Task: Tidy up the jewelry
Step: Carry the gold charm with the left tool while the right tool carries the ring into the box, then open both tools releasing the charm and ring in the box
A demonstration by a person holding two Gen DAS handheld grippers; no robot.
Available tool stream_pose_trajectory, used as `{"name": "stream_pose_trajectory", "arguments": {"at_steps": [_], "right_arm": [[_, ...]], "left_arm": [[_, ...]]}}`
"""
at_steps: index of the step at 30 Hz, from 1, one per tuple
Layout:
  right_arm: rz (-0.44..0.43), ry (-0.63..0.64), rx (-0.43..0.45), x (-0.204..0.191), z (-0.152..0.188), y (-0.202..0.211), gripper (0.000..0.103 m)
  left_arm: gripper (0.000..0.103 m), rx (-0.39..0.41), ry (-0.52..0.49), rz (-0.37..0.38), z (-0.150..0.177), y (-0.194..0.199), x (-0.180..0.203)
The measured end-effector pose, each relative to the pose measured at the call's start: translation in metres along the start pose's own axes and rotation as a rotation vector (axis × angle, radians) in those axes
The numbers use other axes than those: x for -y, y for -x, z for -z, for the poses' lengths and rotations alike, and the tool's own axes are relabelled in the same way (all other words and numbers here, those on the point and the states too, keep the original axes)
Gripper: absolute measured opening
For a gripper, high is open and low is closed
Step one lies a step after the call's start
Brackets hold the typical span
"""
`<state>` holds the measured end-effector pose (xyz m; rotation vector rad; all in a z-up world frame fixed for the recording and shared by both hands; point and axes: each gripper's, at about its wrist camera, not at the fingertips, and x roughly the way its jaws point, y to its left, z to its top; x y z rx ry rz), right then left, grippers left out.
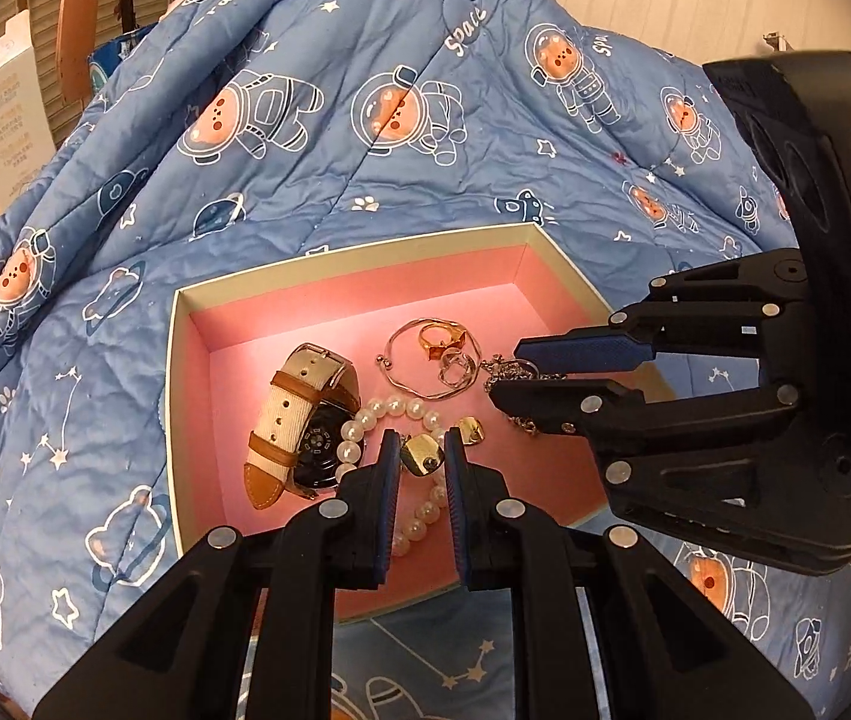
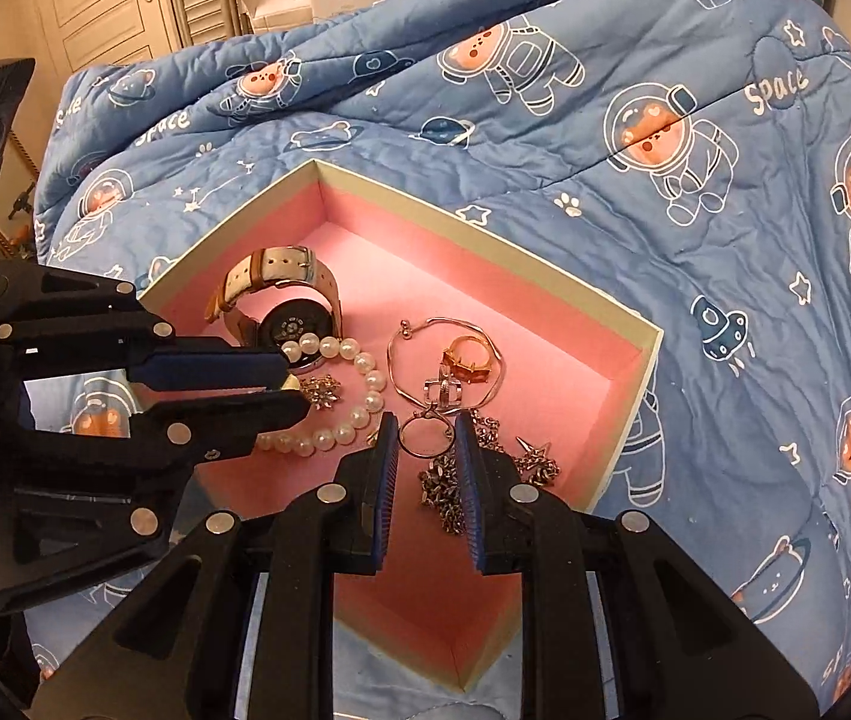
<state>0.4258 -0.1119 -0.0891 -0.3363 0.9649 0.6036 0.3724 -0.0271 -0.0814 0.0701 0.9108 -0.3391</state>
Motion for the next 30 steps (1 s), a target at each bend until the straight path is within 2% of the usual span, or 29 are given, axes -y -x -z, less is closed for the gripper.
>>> {"name": "stream_pose_trajectory", "arguments": {"at_steps": [14, 22, 24, 25, 26, 28, 30], "right_arm": [[-0.002, 0.068, -0.078, 0.003, -0.016, -0.024, 0.02], [0.015, 0.095, -0.082, -0.001, -0.018, -0.028, 0.02], [0.019, 0.106, -0.079, -0.003, -0.018, -0.028, 0.02], [0.017, 0.11, -0.077, -0.004, -0.018, -0.027, 0.021], [0.016, 0.114, -0.074, -0.004, -0.018, -0.026, 0.025], [0.036, 0.12, -0.06, -0.005, -0.019, -0.024, 0.039], [0.05, 0.134, -0.044, -0.006, -0.019, -0.021, 0.044]], "left_arm": [[0.015, -0.031, -0.017, -0.015, -0.003, -0.012, -0.001], [0.016, -0.029, -0.025, -0.024, -0.005, -0.012, -0.001], [0.021, -0.024, -0.028, -0.029, -0.004, -0.011, -0.001], [0.029, -0.018, -0.028, -0.032, -0.004, -0.01, -0.001], [0.035, -0.012, -0.028, -0.037, -0.004, -0.009, -0.001], [0.038, 0.001, -0.03, -0.044, -0.003, -0.006, -0.001], [0.039, 0.005, -0.029, -0.042, -0.002, -0.003, -0.001]]}}
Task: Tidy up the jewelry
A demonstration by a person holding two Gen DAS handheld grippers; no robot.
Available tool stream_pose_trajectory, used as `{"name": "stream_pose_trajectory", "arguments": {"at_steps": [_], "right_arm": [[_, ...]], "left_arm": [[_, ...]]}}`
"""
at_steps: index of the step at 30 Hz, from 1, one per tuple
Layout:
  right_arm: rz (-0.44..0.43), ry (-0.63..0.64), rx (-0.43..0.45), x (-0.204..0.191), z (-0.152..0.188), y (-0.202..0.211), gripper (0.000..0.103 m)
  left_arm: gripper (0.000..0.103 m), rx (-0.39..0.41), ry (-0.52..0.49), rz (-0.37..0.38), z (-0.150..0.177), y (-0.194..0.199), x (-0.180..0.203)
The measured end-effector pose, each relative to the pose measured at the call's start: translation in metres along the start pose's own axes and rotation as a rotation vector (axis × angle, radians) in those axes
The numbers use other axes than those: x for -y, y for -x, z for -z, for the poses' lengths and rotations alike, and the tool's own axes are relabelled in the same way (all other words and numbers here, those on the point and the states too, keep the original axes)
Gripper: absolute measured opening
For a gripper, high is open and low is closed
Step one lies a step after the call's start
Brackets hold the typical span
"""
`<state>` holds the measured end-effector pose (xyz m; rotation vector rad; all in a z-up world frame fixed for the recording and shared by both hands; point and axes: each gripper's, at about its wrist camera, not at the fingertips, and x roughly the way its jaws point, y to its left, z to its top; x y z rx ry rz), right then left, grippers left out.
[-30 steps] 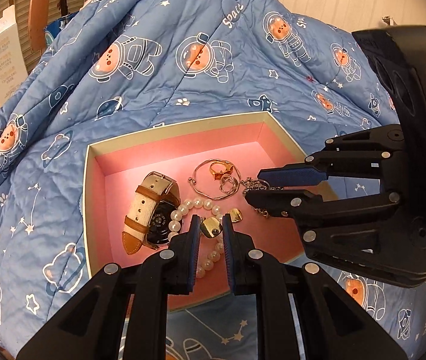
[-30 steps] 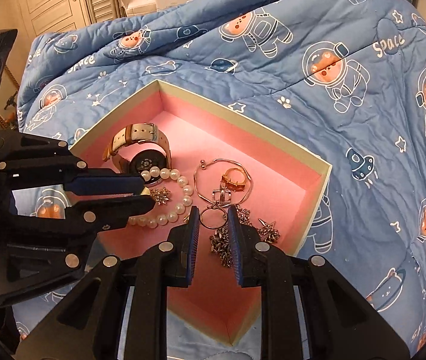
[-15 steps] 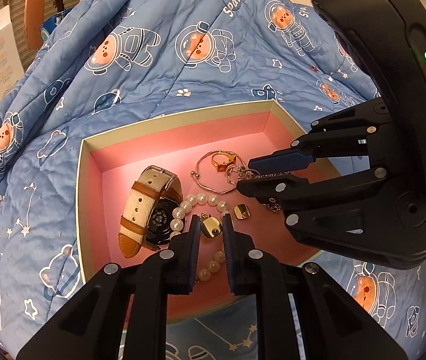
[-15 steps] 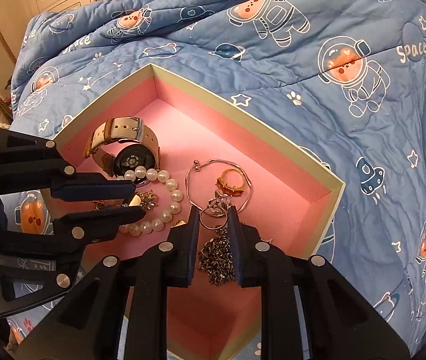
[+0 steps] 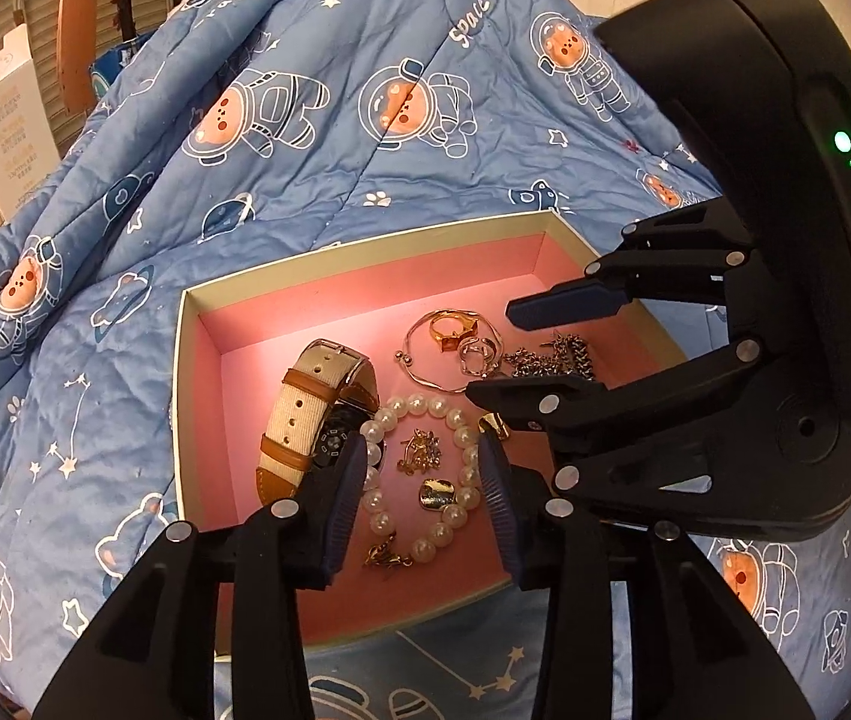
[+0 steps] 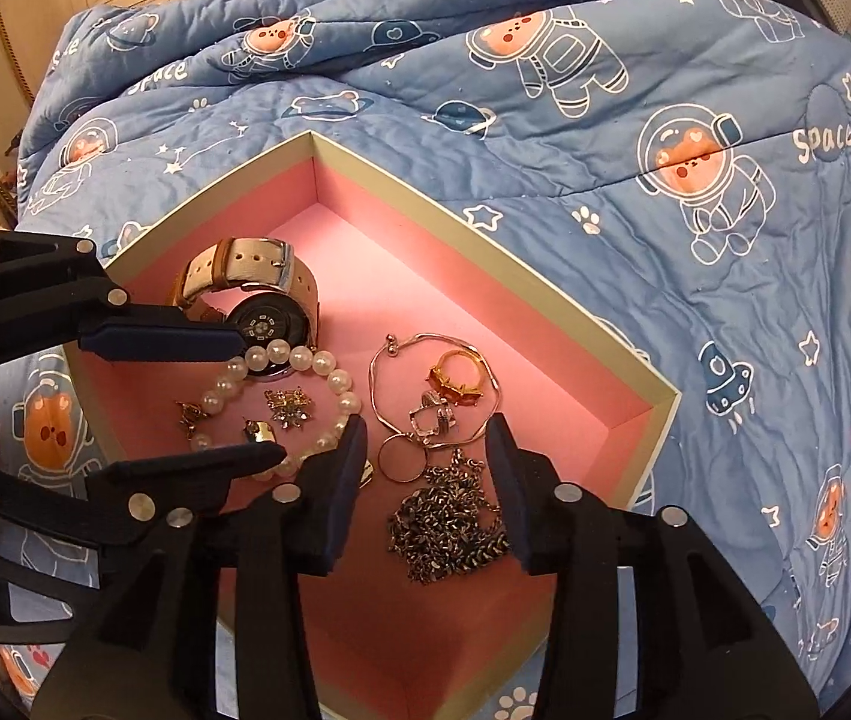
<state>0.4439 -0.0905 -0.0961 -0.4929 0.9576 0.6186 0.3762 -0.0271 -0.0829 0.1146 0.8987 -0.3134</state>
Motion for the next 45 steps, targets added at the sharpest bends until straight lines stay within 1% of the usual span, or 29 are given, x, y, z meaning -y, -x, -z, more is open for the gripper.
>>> {"name": "stream_pose_trajectory", "arguments": {"at_steps": [3, 5, 6, 8, 9, 11, 12, 13, 15, 17, 20, 24, 26, 29, 32, 34, 42, 45], "right_arm": [[0.001, 0.001, 0.016, 0.002, -0.002, 0.005, 0.045], [0.029, 0.012, 0.029, 0.003, -0.002, 0.009, 0.054], [0.041, 0.017, 0.037, 0.004, -0.003, 0.011, 0.056], [0.067, 0.01, 0.057, 0.008, -0.002, 0.018, 0.065], [0.082, 0.0, 0.068, 0.01, -0.001, 0.022, 0.067], [0.113, -0.04, 0.098, 0.014, 0.004, 0.032, 0.076], [0.128, -0.065, 0.109, 0.016, 0.007, 0.037, 0.078], [0.137, -0.091, 0.122, 0.016, 0.012, 0.043, 0.08], [0.14, -0.149, 0.157, 0.017, 0.022, 0.057, 0.084], [0.158, -0.208, 0.201, 0.014, 0.036, 0.073, 0.091], [0.177, -0.3, 0.264, 0.006, 0.06, 0.095, 0.095], [0.201, -0.374, 0.325, -0.013, 0.092, 0.124, 0.095], [0.194, -0.402, 0.351, -0.023, 0.106, 0.138, 0.097], [0.17, -0.427, 0.375, -0.039, 0.124, 0.158, 0.097], [0.182, -0.437, 0.375, -0.055, 0.138, 0.174, 0.097], [0.192, -0.445, 0.374, -0.064, 0.148, 0.185, 0.097], [0.231, -0.445, 0.392, -0.109, 0.189, 0.225, 0.097], [0.275, -0.452, 0.396, -0.127, 0.201, 0.238, 0.097]], "left_arm": [[0.046, 0.009, 0.0, -0.004, 0.002, 0.005, 0.0], [0.05, 0.02, -0.003, -0.012, 0.004, 0.01, 0.0], [0.051, 0.025, -0.006, -0.015, 0.005, 0.012, 0.001], [0.057, 0.036, -0.013, -0.02, 0.008, 0.018, 0.003], [0.059, 0.046, -0.016, -0.03, 0.01, 0.022, 0.005], [0.077, 0.075, -0.013, -0.079, 0.014, 0.032, 0.008], [0.08, 0.095, -0.01, -0.102, 0.017, 0.039, 0.01], [0.082, 0.117, -0.007, -0.108, 0.02, 0.046, 0.012], [0.088, 0.145, 0.01, -0.101, 0.026, 0.059, 0.016], [0.095, 0.172, 0.029, -0.106, 0.036, 0.074, 0.02], [0.096, 0.2, 0.048, -0.137, 0.053, 0.092, 0.026], [0.096, 0.214, 0.084, -0.168, 0.076, 0.113, 0.031], [0.096, 0.22, 0.121, -0.167, 0.087, 0.126, 0.03], [0.096, 0.234, 0.172, -0.165, 0.103, 0.146, 0.03], [0.096, 0.259, 0.199, -0.185, 0.115, 0.167, 0.036], [0.096, 0.268, 0.212, -0.179, 0.121, 0.178, 0.04], [0.096, 0.313, 0.242, -0.205, 0.151, 0.221, 0.057], [0.096, 0.327, 0.25, -0.222, 0.162, 0.236, 0.063]]}}
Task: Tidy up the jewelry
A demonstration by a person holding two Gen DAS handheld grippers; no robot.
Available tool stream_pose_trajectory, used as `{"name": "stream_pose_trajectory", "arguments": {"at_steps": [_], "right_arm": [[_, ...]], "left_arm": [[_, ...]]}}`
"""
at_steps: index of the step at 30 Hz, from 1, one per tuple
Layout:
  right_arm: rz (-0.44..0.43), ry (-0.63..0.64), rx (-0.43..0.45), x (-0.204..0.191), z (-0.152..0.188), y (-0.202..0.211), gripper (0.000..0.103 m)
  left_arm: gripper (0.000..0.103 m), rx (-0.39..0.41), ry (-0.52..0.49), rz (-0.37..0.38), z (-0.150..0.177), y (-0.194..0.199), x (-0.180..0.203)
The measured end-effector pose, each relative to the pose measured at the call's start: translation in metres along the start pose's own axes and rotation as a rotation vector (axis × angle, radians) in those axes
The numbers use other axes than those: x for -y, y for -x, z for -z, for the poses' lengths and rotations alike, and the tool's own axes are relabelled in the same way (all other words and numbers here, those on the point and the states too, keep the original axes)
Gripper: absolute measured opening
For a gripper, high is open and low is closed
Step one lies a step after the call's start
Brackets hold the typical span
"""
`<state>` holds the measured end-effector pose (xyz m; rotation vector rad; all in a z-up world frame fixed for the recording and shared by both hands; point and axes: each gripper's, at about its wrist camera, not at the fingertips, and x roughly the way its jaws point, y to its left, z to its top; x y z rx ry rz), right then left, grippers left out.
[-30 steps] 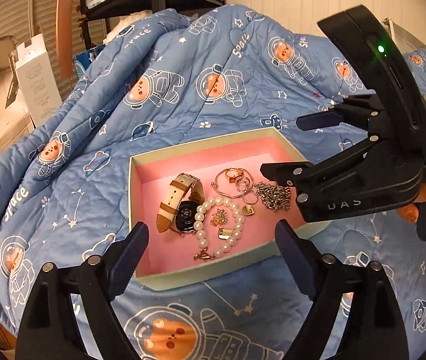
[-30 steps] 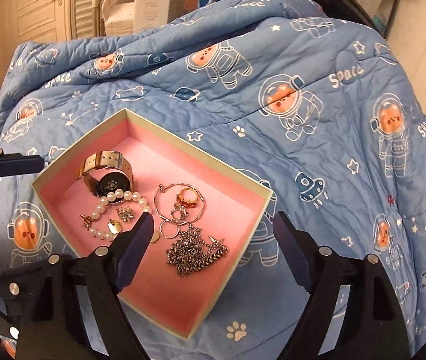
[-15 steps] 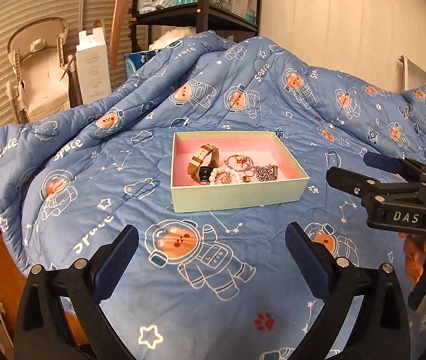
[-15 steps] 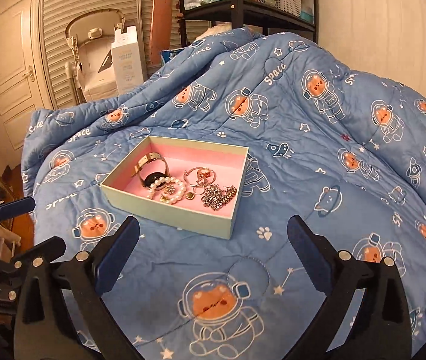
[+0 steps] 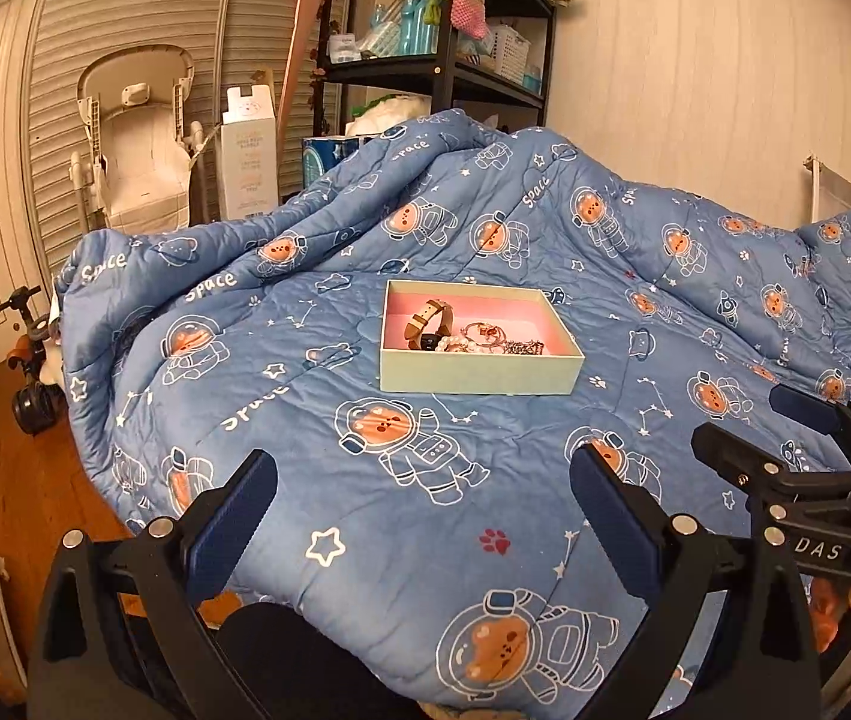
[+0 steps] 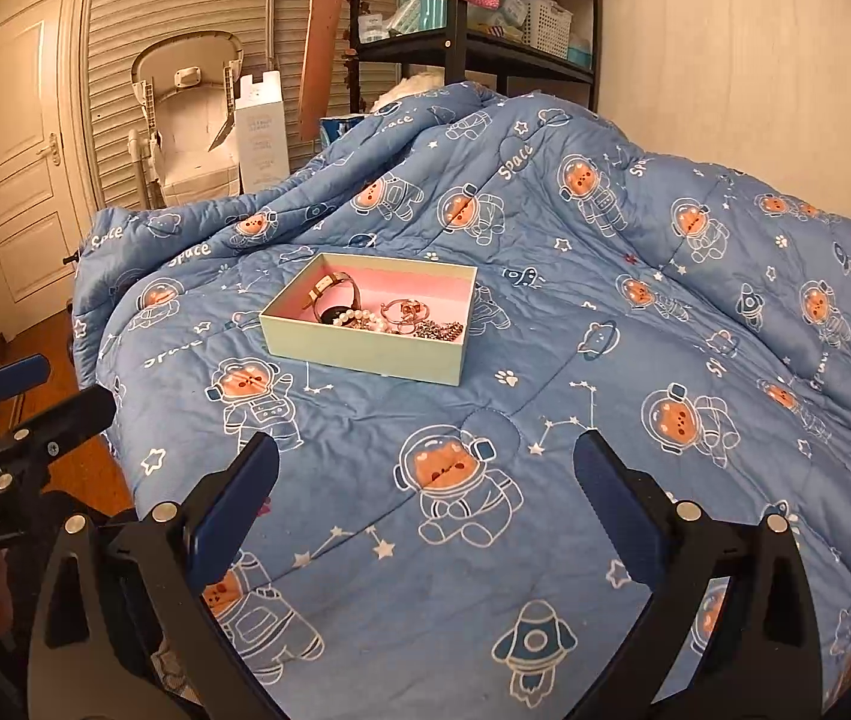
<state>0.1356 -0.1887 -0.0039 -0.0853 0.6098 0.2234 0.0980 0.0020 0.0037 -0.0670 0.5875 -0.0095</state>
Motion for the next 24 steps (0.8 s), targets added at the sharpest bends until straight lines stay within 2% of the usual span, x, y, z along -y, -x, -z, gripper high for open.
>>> {"name": "stream_pose_trajectory", "arguments": {"at_steps": [4, 6, 9, 12, 20, 24], "right_arm": [[0.038, -0.014, 0.017, -0.008, 0.017, 0.031, 0.097], [0.048, -0.047, 0.031, -0.009, 0.026, 0.048, 0.097], [0.029, -0.084, 0.055, -0.013, 0.036, 0.07, 0.097], [0.015, -0.081, 0.116, -0.018, 0.043, 0.088, 0.097], [0.026, -0.055, 0.159, -0.026, 0.044, 0.101, 0.097], [0.03, -0.06, 0.152, -0.025, 0.045, 0.101, 0.097]], "left_arm": [[0.096, 0.033, -0.009, -0.029, 0.009, 0.028, -0.001], [0.096, 0.05, 0.008, -0.017, 0.016, 0.042, -0.003], [0.096, 0.082, 0.037, -0.023, 0.026, 0.062, -0.006], [0.096, 0.128, 0.06, -0.04, 0.031, 0.078, -0.01], [0.096, 0.161, 0.041, -0.028, 0.034, 0.089, -0.005], [0.096, 0.163, 0.035, -0.019, 0.036, 0.089, -0.002]]}}
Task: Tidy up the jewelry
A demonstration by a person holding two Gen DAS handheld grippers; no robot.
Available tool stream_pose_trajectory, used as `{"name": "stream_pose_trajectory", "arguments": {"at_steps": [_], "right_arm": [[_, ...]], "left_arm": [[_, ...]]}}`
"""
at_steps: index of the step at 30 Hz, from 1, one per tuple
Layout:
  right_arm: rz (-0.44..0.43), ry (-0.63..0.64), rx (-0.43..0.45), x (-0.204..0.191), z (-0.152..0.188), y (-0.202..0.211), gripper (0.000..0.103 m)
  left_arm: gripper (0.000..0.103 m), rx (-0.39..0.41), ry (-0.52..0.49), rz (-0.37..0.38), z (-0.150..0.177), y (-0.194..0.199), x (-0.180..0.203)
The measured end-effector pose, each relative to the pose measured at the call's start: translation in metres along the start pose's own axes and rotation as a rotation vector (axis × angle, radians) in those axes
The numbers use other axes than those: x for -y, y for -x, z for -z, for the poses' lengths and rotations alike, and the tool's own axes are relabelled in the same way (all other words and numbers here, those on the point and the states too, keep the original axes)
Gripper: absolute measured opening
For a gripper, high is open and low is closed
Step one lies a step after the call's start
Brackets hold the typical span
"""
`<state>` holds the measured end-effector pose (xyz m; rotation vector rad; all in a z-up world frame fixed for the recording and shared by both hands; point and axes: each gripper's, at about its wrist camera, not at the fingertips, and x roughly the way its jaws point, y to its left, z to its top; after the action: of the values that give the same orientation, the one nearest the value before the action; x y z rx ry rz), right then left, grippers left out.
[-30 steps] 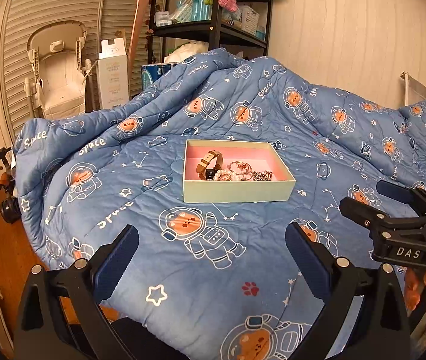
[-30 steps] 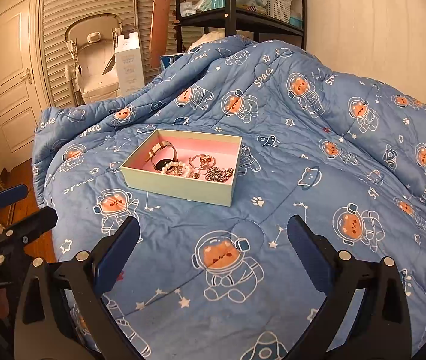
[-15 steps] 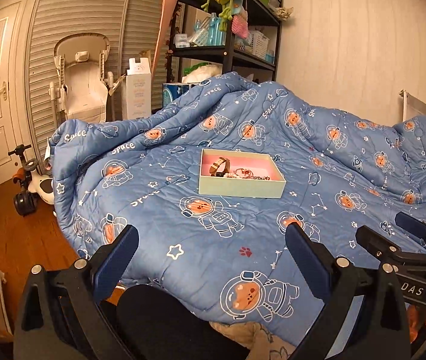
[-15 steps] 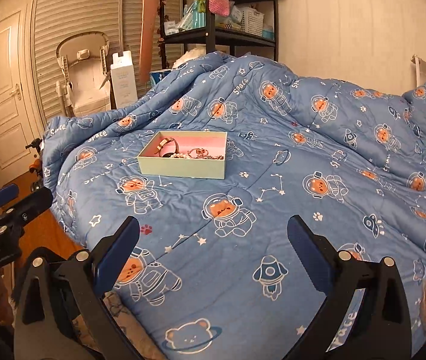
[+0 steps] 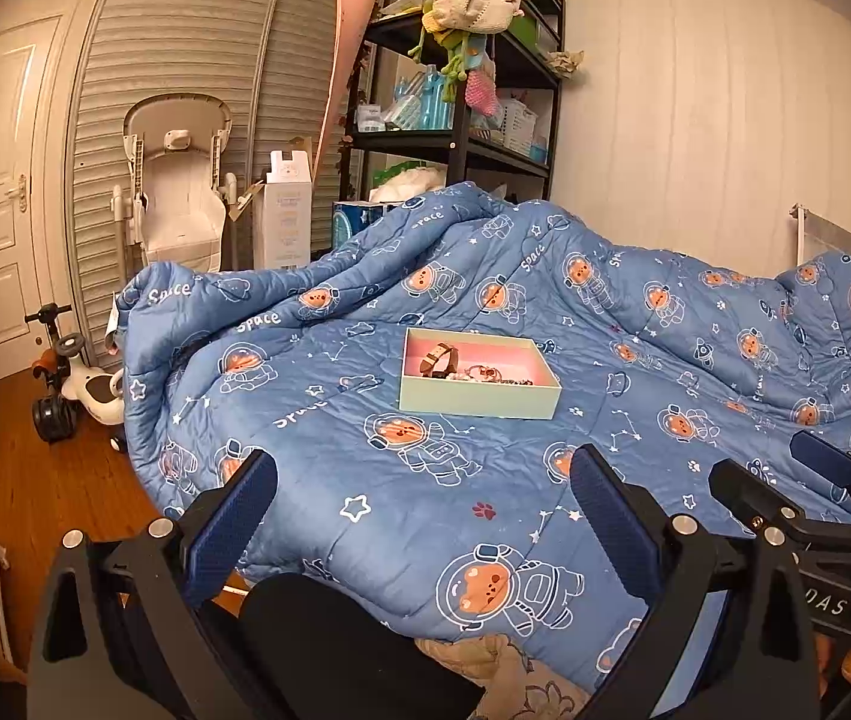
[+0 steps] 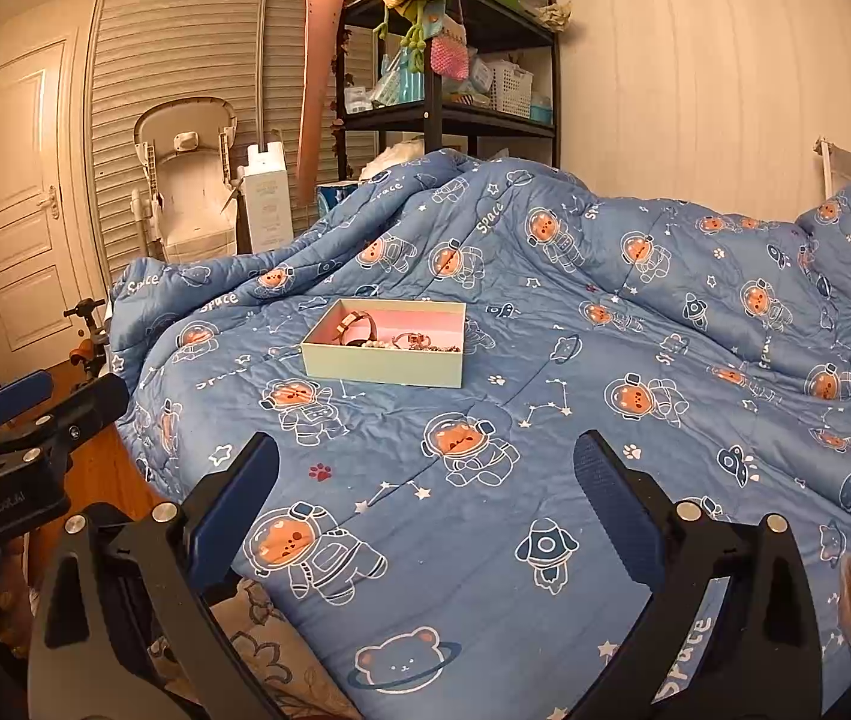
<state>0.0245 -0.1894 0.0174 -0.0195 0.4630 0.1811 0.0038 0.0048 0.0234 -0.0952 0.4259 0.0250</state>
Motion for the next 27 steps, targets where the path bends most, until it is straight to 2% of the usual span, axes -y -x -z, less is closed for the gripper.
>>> {"name": "stream_pose_trajectory", "arguments": {"at_steps": [27], "right_arm": [[0.015, 0.002, -0.014, 0.0041, 0.0009, -0.0036, 0.097]], "left_arm": [[0.096, -0.004, -0.015, 0.002, 0.0007, -0.0007, 0.0024]]}}
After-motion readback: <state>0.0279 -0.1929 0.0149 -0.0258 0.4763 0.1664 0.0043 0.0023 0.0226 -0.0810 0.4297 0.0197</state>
